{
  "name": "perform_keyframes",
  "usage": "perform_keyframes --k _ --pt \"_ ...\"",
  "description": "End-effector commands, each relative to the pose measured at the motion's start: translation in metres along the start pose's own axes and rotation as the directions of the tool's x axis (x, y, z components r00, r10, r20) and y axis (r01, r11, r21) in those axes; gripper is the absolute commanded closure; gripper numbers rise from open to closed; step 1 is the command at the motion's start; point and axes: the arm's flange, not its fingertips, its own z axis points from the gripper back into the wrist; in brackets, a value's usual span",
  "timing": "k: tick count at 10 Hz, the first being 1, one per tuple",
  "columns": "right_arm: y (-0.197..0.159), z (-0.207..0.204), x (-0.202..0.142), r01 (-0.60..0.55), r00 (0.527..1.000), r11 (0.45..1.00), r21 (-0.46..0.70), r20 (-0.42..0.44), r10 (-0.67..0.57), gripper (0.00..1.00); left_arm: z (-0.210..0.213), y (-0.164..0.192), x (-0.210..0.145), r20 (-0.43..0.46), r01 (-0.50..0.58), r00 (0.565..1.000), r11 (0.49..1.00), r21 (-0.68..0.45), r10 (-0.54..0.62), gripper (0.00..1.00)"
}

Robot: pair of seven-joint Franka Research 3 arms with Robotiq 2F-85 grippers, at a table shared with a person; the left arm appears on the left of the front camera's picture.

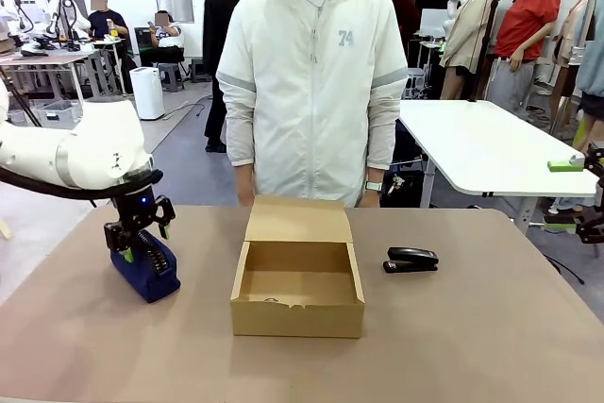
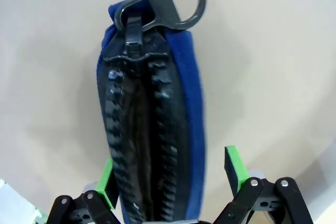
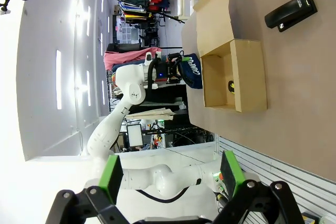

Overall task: Pack the items into the box.
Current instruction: Pick up the item indicated by the person and place it inside the Mailer Box.

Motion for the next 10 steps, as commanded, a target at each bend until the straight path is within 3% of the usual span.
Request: perform_keyframes --k 1,3,4,5,6,10 --pt "0.0038 0.0032 0.0008 0.0 1.0 1.0 -0.001 -0.011 0.0 0.0 -0.0065 0.0036 0.0032 -0.043 0.014 0.999 1.0 0.026 -0.013 0.0" --pt "0.0038 0.0032 0.0008 0.0 1.0 1.0 -0.001 -0.011 0.0 0.0 -0.0067 0.0041 0.0053 -0.056 0.014 0.998 0.999 0.04 -0.011 0.0" --pt "0.0038 0.0032 0.0008 0.0 1.0 1.0 -0.001 -0.011 0.0 0.0 -0.0062 0.0033 0.0064 -0.056 0.017 0.998 0.999 0.04 -0.014 0.27" --pt "0.0038 0.0032 0.0008 0.0 1.0 1.0 -0.001 -0.011 0.0 0.0 -0.0049 0.0038 0.0061 -0.066 0.006 0.998 0.999 0.046 -0.003 0.85" --pt "0.0038 0.0032 0.0008 0.0 1.0 1.0 -0.001 -0.011 0.0 0.0 -0.0057 0.0043 0.0057 -0.069 0.003 0.998 0.999 0.052 0.001 1.0" --pt "0.0038 0.0032 0.0008 0.0 1.0 1.0 -0.001 -0.011 0.0 0.0 -0.0036 0.0077 0.0035 -0.061 -0.014 0.998 0.998 0.055 0.017 1.0"
